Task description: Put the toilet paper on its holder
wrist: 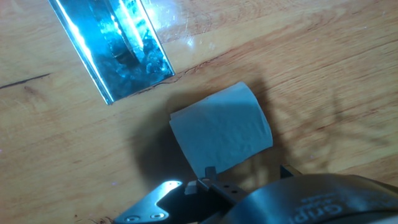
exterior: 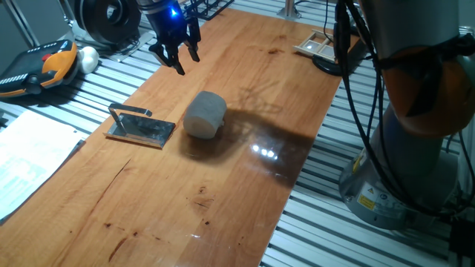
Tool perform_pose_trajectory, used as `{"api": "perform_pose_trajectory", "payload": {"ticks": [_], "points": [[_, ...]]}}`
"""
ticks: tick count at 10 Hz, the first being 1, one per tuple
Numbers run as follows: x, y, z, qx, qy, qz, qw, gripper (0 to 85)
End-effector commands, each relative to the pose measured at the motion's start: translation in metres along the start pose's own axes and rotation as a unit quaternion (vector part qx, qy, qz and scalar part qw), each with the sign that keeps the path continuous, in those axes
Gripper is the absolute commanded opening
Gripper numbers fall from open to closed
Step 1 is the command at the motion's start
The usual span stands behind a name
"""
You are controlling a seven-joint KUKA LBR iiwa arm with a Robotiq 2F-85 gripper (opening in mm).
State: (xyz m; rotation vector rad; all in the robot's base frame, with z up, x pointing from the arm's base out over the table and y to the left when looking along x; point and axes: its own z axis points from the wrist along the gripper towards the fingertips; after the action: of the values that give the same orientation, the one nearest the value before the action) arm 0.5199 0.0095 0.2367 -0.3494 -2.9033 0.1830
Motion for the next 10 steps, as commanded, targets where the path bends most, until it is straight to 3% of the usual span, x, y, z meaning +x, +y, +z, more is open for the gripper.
{"api": "perform_pose_trajectory", "payload": {"ticks": [1,10], "points": [[0.0001,0.0000,0.0000,0.000,0.000,0.000,1.0000,51.0],[0.0012,-0.0009,-0.0004,-0.001,0.002,0.003,1.0000,51.0]]}}
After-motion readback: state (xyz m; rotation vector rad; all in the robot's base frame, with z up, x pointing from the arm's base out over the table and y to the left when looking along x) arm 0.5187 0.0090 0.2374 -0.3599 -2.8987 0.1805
